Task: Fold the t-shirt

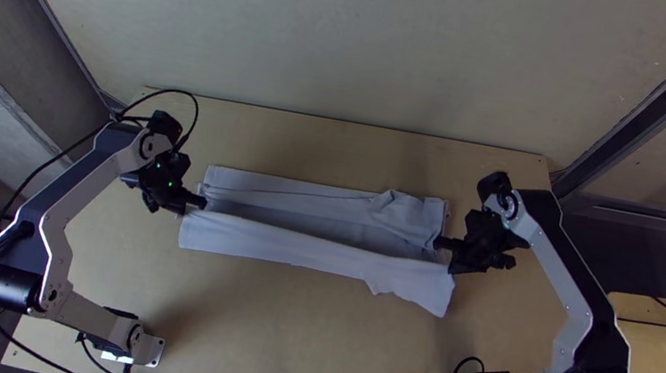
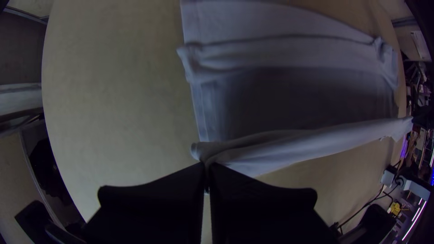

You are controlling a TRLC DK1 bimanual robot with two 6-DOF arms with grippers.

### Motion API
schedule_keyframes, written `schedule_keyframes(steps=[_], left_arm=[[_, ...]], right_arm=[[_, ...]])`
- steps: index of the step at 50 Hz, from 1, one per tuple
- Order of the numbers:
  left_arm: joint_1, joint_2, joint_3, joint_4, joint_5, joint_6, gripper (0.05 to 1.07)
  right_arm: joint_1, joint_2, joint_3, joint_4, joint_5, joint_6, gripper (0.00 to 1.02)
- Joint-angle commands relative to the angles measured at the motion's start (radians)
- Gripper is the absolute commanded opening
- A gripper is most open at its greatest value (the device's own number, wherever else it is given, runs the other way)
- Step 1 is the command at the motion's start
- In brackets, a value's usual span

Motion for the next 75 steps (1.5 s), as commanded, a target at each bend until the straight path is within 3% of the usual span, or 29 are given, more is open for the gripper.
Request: schedule_keyframes(steps=[1, 52, 54, 58, 59, 61, 63, 64, 65, 75], left_arm=[[-0.011, 0.044, 0.058, 0.001, -0.007, -0.025, 0.08], [0.003, 0.445, 0.468, 0.018, -0.009, -0.037, 0.08], [0.006, 0.455, 0.472, 0.024, -0.009, -0.045, 0.09], [0.015, 0.470, 0.483, 0.027, -0.007, -0.062, 0.09], [0.015, 0.470, 0.483, 0.027, -0.007, -0.063, 0.10], [0.019, 0.470, 0.483, 0.027, -0.007, -0.076, 0.29], [0.020, 0.468, 0.481, 0.026, -0.007, -0.086, 0.68], [0.020, 0.465, 0.478, 0.024, -0.007, -0.089, 0.92], [0.022, 0.462, 0.475, 0.023, -0.007, -0.091, 1.06], [0.083, 0.416, 0.469, 0.027, 0.125, -0.100, 1.03]], right_arm=[[-0.021, 0.069, 0.072, -0.016, 0.028, -0.023, 0.02], [-0.064, 0.649, 0.669, -0.009, 0.046, -0.020, 0.02], [-0.071, 0.655, 0.676, 0.007, 0.051, -0.013, 0.05], [-0.079, 0.661, 0.692, 0.019, 0.055, 0.011, 0.20], [-0.082, 0.661, 0.693, 0.019, 0.055, 0.014, 0.30], [-0.084, 0.655, 0.693, 0.019, 0.055, 0.014, 0.55], [-0.087, 0.644, 0.689, 0.019, 0.057, 0.014, 0.82], [-0.090, 0.638, 0.687, 0.019, 0.057, 0.014, 0.92], [-0.093, 0.632, 0.686, 0.019, 0.057, 0.014, 0.98], [-0.130, 0.527, 0.699, 0.025, 0.063, 0.045, 0.99]])
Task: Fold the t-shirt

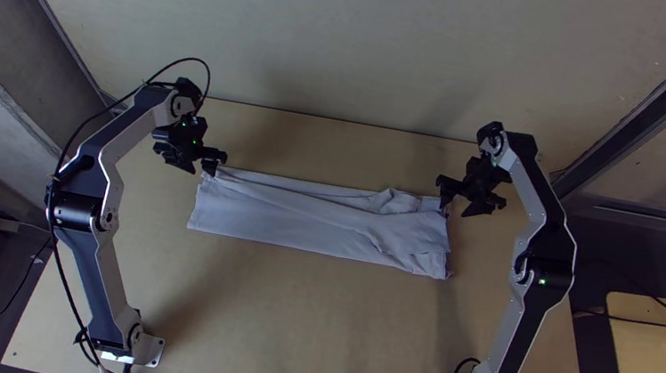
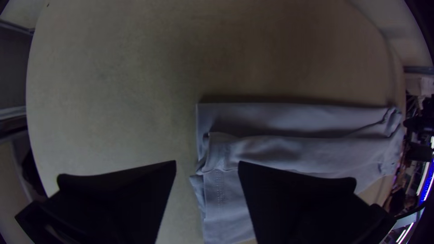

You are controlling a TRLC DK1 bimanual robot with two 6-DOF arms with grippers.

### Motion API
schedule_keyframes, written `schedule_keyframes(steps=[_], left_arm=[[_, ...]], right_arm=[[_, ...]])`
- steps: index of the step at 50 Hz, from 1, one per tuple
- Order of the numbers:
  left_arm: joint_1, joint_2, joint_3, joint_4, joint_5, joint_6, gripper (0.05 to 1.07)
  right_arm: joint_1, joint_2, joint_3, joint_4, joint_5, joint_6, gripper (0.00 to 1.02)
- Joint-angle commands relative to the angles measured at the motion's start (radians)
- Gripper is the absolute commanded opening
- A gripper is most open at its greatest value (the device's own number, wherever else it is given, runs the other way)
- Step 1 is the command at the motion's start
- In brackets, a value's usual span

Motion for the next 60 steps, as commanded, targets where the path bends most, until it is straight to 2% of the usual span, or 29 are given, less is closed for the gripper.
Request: schedule_keyframes(steps=[1, 10, 24, 38, 60], left_arm=[[0.047, -0.053, 0.010, -0.006, 0.080, -0.017, 1.03], [0.133, -0.107, -0.035, -0.001, 0.233, -0.006, 1.03], [0.307, -0.156, -0.180, 0.014, 0.543, 0.070, 1.03], [0.408, -0.156, -0.312, 0.085, 0.631, 0.135, 1.03], [0.388, -0.084, -0.458, 0.235, 0.695, 0.155, 1.03]], right_arm=[[-0.021, -0.113, 0.022, -0.004, 0.009, 0.029, 0.99], [-0.040, -0.242, -0.018, -0.004, 0.011, 0.041, 0.99], [-0.046, -0.421, -0.036, 0.008, 0.009, 0.049, 0.99], [-0.047, -0.548, -0.067, 0.016, 0.009, 0.072, 0.99], [-0.049, -0.640, -0.171, 0.017, 0.011, 0.070, 0.99]])
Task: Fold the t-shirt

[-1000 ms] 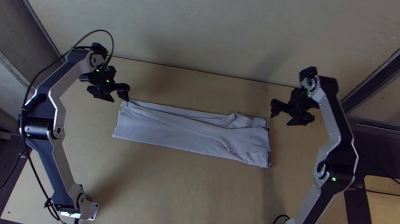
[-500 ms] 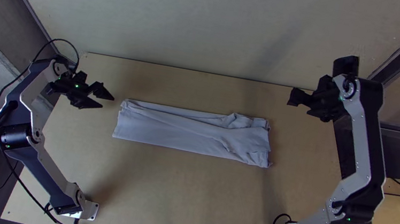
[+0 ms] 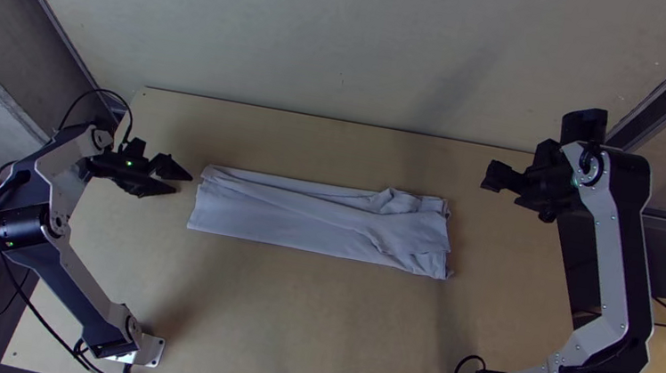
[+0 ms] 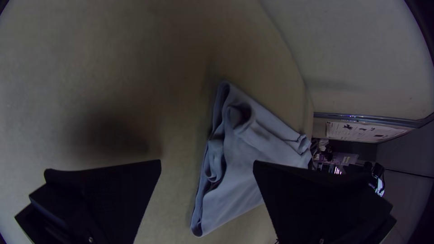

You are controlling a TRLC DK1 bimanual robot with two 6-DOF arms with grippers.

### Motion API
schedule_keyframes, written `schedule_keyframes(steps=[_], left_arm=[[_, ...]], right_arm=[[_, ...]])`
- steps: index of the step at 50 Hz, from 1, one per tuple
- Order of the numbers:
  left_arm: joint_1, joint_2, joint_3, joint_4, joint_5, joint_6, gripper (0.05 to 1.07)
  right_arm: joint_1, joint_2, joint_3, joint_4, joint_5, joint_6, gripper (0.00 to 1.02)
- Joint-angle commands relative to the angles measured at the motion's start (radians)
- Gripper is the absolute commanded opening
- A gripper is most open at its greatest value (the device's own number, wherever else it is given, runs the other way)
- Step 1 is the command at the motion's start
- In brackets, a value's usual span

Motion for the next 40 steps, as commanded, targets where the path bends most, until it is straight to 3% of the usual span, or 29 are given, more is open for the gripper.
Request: schedule_keyframes(steps=[1, 11, 24, 40], left_arm=[[-0.018, 0.047, -0.036, 0.016, 0.018, 0.024, 1.03], [-0.083, 0.053, -0.066, 0.042, 0.018, -0.008, 1.03], [-0.258, 0.004, -0.132, 0.155, 0.011, -0.152, 1.03], [-0.492, -0.010, -0.133, 0.293, -0.158, -0.315, 1.03]], right_arm=[[-0.009, -0.042, -0.015, -0.002, 0.008, 0.021, 0.99], [-0.011, -0.057, -0.046, -0.002, 0.008, 0.018, 0.99], [-0.006, -0.066, -0.071, 0.009, 0.006, 0.022, 0.99], [-0.003, -0.100, -0.150, 0.045, 0.006, 0.030, 0.99]])
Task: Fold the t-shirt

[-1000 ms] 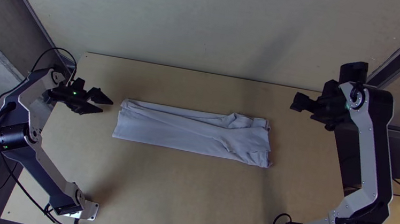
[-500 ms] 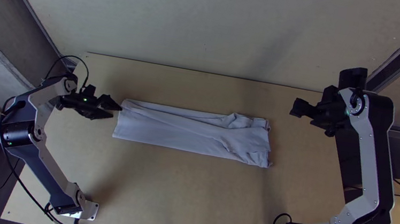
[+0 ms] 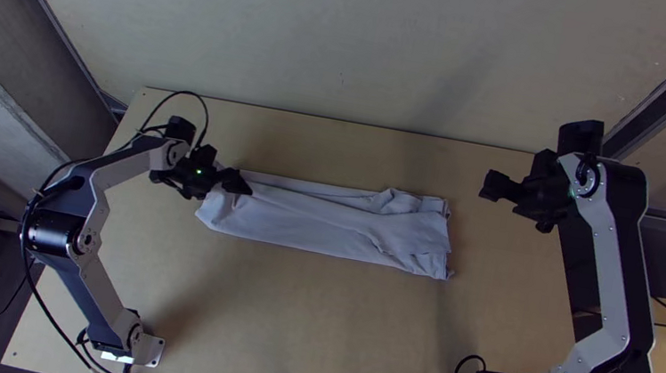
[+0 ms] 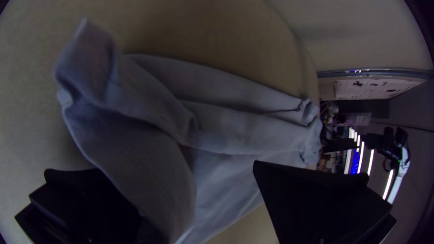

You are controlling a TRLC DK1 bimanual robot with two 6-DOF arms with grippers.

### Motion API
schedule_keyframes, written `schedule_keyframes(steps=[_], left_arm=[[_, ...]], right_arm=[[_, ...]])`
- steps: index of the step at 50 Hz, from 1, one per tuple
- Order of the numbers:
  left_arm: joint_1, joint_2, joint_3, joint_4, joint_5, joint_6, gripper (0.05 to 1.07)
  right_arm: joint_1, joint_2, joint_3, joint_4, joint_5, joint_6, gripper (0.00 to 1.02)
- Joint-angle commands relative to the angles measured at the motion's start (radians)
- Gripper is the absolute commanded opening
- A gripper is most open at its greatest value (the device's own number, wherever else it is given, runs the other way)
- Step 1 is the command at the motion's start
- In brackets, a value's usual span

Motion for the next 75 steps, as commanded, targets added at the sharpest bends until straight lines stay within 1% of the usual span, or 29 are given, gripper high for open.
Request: schedule_keyframes(steps=[1, 5, 7, 10, 12, 15, 16, 17, 21, 24, 25, 31, 37, 44, 59, 66, 69, 75], left_arm=[[-0.065, 0.034, -0.036, 0.007, -0.073, -0.063, 1.03], [-0.099, 0.044, -0.018, 0.007, -0.118, -0.084, 1.03], [-0.111, 0.049, -0.012, 0.013, -0.158, -0.101, 1.03], [-0.127, 0.058, -0.002, 0.012, -0.179, -0.116, 1.03], [-0.139, 0.060, 0.002, 0.009, -0.198, -0.135, 1.00], [-0.153, 0.060, -0.001, 0.009, -0.211, -0.136, 0.91], [-0.161, 0.058, -0.001, 0.007, -0.228, -0.139, 0.86], [-0.165, 0.057, -0.001, 0.007, -0.247, -0.144, 0.78], [-0.182, 0.038, -0.002, 0.010, -0.307, -0.145, 0.38], [-0.184, 0.027, -0.002, 0.010, -0.314, -0.145, 0.12], [-0.182, 0.023, -0.002, 0.010, -0.314, -0.147, 0.07], [-0.156, -0.003, -0.001, 0.003, -0.322, -0.145, 0.08], [-0.088, -0.026, 0.013, -0.022, -0.331, -0.119, 0.08], [0.014, -0.042, 0.065, -0.108, -0.350, -0.055, 0.08], [0.267, -0.054, 0.169, -0.252, -0.371, 0.135, 0.08], [0.358, -0.057, 0.212, -0.293, -0.426, 0.230, 0.08], [0.392, -0.061, 0.231, -0.303, -0.446, 0.257, 0.08], [0.410, -0.095, 0.244, -0.324, -0.531, 0.312, 0.08]], right_arm=[[-0.003, -0.040, -0.045, 0.010, 0.003, 0.029, 0.99], [0.003, -0.054, -0.079, 0.021, 0.003, 0.032, 0.99], [0.006, -0.065, -0.098, 0.031, 0.003, 0.037, 0.99], [0.012, -0.080, -0.126, 0.042, 0.003, 0.041, 0.99], [0.015, -0.086, -0.146, 0.050, 0.003, 0.043, 0.99], [0.023, -0.100, -0.178, 0.070, 0.003, 0.051, 0.99], [0.025, -0.105, -0.189, 0.074, 0.003, 0.052, 0.99], [0.026, -0.108, -0.200, 0.080, 0.003, 0.055, 0.99], [0.031, -0.126, -0.241, 0.105, 0.001, 0.060, 0.99], [0.040, -0.137, -0.269, 0.122, 0.001, 0.072, 0.99], [0.041, -0.140, -0.278, 0.128, 0.001, 0.075, 0.99], [0.060, -0.155, -0.332, 0.168, 0.001, 0.098, 0.99], [0.083, -0.163, -0.370, 0.202, 0.001, 0.113, 0.99], [0.103, -0.163, -0.385, 0.228, 0.003, 0.132, 0.99], [0.097, -0.186, -0.442, 0.271, 0.003, 0.126, 0.99], [0.091, -0.194, -0.461, 0.284, 0.004, 0.121, 0.99], [0.089, -0.192, -0.464, 0.286, 0.004, 0.121, 0.99], [0.089, -0.194, -0.468, 0.289, 0.004, 0.121, 0.99]])
